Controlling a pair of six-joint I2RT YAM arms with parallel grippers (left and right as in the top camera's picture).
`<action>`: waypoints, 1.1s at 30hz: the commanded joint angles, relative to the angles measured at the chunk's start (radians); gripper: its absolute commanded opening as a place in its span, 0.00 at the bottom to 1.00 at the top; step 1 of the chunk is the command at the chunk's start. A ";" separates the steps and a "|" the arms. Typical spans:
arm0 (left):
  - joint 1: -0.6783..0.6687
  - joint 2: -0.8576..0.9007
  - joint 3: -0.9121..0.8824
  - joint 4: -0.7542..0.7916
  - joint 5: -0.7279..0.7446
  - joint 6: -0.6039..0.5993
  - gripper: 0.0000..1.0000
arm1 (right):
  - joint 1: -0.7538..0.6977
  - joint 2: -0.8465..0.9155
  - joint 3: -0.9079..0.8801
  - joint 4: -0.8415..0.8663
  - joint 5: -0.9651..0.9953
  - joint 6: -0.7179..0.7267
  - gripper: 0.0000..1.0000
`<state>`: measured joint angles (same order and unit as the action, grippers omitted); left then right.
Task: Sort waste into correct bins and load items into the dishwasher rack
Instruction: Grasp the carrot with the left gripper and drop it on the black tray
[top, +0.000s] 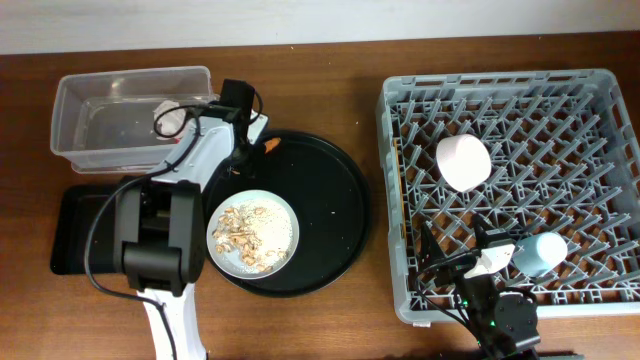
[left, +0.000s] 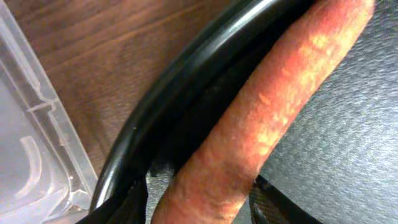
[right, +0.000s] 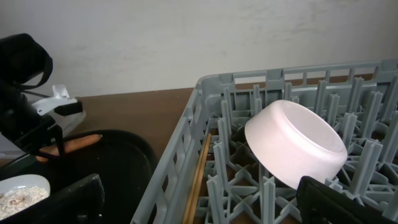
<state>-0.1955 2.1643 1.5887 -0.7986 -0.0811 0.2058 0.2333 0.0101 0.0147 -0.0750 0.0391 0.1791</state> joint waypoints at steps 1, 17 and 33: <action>-0.037 0.009 -0.004 -0.029 0.040 0.013 0.51 | -0.005 -0.006 -0.009 -0.002 -0.002 -0.007 0.98; 0.027 -0.370 0.232 -0.518 0.029 -0.463 0.01 | -0.005 -0.006 -0.009 -0.002 -0.002 -0.007 0.98; 0.522 -0.599 -0.590 -0.050 0.154 -1.114 0.55 | -0.005 -0.006 -0.009 -0.002 -0.002 -0.007 0.98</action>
<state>0.2962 1.5799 1.0431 -0.8768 0.0082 -0.8455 0.2333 0.0101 0.0147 -0.0750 0.0391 0.1791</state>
